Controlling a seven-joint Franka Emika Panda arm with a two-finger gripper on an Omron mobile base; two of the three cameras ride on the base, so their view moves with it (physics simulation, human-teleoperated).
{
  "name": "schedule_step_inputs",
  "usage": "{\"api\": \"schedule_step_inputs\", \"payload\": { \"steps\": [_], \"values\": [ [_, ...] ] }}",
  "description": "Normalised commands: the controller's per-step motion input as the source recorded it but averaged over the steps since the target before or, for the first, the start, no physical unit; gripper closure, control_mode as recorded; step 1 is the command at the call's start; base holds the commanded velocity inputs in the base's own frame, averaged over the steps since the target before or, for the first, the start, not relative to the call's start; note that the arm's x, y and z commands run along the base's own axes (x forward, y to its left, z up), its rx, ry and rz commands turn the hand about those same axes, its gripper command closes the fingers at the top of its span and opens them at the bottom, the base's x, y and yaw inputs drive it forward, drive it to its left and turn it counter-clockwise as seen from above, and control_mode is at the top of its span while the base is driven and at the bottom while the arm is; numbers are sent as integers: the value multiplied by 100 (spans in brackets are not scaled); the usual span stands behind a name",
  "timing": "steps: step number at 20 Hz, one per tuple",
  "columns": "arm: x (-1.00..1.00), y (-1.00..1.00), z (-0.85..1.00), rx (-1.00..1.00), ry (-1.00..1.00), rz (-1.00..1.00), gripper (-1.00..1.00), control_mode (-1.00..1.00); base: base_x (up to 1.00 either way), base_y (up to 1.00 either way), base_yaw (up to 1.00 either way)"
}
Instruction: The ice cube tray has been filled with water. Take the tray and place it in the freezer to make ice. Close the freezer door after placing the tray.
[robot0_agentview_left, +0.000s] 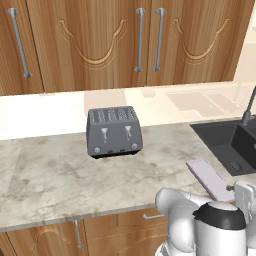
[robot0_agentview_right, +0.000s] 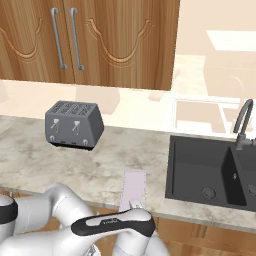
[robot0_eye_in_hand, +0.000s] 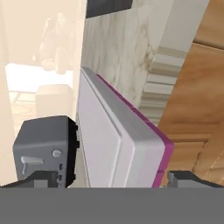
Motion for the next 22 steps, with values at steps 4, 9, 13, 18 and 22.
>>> {"api": "schedule_step_inputs", "payload": {
  "steps": [4, 9, 13, 18, 22],
  "values": [
    [14, 0, 0, -2, 0, -5, 100, -100, 0, 0, 0],
    [5, 0, 0, 0, 0, 0, 100, -100, 0, 0, 0],
    [-28, 0, 7, 0, -3, 0, 100, -100, 0, 0, 0],
    [-50, 0, 78, -1, -16, 0, 100, -100, 0, 0, 0],
    [-36, 0, 100, -4, -12, 0, 100, -100, 0, 0, 0]
  ]
}}
